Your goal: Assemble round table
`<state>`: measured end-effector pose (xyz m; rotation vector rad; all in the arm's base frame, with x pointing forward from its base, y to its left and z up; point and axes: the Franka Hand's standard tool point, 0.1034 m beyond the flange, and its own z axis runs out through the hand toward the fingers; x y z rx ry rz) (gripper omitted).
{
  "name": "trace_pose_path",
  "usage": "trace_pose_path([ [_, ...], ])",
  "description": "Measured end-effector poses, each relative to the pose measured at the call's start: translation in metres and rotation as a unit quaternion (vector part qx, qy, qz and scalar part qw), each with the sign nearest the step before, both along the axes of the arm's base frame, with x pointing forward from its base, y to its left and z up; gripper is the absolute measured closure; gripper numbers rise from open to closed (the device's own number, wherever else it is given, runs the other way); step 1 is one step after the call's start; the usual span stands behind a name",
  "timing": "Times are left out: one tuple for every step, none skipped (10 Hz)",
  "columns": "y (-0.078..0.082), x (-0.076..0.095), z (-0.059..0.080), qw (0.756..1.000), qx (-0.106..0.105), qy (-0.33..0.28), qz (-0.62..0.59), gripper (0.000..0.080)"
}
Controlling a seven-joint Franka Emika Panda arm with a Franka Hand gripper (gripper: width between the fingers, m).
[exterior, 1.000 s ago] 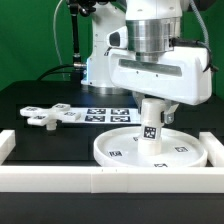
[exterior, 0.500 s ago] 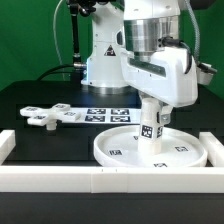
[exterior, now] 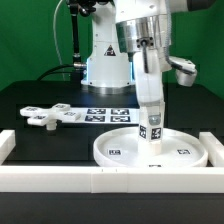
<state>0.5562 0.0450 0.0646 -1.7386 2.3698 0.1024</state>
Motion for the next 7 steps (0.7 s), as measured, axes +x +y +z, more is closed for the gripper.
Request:
trace_pose_path([
  [0.0006, -0.0001, -0.0002, 1.000, 0.001, 0.001, -0.004, 0.0392],
  [0.0012, -0.0004, -0.0007, 1.000, -0.001, -0.002, 0.015, 0.0282],
  [0.0013, -0.0004, -0.0007, 0.999, -0.004, -0.005, 0.034, 0.0179],
  [0.0017, -0.0004, -0.0006, 0.999, -0.004, -0.006, 0.040, 0.0179],
  [0.0017, -0.0005, -0.0009, 0.997, -0.008, -0.011, 0.073, 0.0156],
  [0.0017, -0.0006, -0.0010, 0.992, -0.014, -0.020, 0.121, 0.0151],
  [0.0017, -0.0006, -0.0011, 0.986, -0.019, -0.027, 0.162, 0.0151],
])
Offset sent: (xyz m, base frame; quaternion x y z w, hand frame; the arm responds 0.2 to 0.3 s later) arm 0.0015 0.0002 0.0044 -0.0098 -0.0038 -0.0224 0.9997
